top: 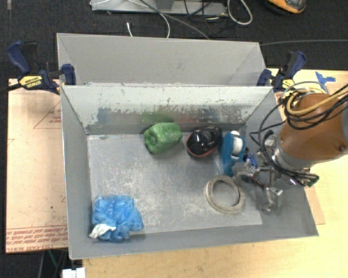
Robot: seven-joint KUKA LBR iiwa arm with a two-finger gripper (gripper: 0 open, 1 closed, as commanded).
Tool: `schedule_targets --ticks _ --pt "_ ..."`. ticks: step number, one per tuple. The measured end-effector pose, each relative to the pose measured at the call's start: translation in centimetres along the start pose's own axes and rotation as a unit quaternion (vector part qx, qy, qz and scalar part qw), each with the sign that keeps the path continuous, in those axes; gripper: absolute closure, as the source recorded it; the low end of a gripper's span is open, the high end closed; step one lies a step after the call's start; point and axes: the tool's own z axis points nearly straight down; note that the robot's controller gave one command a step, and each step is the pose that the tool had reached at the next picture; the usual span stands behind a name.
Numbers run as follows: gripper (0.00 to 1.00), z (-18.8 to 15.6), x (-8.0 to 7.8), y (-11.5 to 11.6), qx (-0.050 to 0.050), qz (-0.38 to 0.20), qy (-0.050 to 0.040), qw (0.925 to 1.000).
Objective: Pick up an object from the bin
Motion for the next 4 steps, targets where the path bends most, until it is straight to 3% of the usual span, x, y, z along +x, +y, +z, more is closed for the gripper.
schedule_targets --ticks 1,2,3,4 --pt "0.0 -2.1 0.3 2.7 0.005 0.061 -0.0071 0.9981" --pt "0.0 -4.7 3.8 1.5 0.003 0.002 -0.0021 1.0" --pt "0.0 1.6 1.5 3.6 0.003 0.007 -0.0077 0.9999" --pt "0.0 1.2 1.5 1.2 -0.003 -0.06 -0.0096 0.9982"
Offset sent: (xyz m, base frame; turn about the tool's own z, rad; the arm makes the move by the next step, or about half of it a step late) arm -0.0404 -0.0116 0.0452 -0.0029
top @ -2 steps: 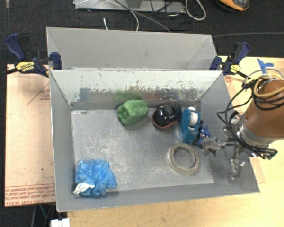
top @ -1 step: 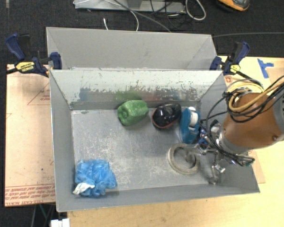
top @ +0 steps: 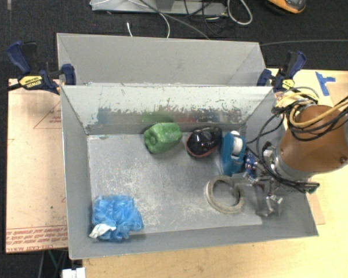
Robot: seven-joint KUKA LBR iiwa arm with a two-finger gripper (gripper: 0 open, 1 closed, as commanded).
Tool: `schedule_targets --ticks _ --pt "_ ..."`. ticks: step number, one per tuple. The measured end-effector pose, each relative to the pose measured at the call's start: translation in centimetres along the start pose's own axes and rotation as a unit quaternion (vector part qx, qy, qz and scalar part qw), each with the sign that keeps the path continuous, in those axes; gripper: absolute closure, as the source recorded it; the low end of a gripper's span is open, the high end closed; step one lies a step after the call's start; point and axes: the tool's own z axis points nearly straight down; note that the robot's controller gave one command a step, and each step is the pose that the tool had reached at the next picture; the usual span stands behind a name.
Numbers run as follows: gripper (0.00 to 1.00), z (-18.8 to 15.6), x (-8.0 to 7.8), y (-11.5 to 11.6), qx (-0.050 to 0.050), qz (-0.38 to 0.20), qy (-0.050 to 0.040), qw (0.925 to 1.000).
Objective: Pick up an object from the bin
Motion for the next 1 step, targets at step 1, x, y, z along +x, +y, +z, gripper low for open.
schedule_targets --ticks 1 --pt "0.0 -0.38 -0.22 0.5 0.006 0.014 -0.0006 0.9999"
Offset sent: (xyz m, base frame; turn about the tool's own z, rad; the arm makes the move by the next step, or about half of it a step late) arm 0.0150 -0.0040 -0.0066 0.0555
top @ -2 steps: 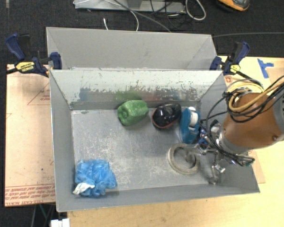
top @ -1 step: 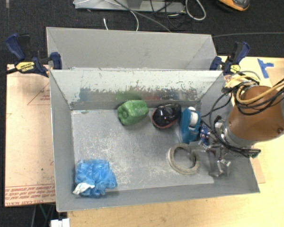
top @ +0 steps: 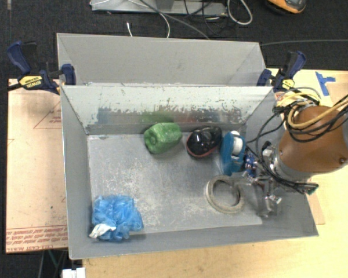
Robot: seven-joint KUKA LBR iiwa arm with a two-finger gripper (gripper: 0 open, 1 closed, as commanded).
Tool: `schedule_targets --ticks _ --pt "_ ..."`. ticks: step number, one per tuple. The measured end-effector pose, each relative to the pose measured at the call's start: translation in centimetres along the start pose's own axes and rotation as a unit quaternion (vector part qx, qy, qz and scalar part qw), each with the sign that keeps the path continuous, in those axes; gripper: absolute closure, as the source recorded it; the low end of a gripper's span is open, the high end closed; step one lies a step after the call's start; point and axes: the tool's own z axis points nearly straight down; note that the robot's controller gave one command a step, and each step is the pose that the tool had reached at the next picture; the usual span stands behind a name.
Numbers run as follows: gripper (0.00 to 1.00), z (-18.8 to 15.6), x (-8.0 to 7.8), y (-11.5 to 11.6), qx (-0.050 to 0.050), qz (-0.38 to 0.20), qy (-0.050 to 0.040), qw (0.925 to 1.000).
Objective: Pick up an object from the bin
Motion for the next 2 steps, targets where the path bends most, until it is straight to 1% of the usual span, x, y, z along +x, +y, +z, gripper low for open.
schedule_targets --ticks 1,2 --pt "1.0 1.12 -0.83 -1.52 -0.007 0.014 -0.0007 0.9999" --pt "1.0 1.12 -0.83 -1.52 -0.007 0.015 -0.0008 0.9999"
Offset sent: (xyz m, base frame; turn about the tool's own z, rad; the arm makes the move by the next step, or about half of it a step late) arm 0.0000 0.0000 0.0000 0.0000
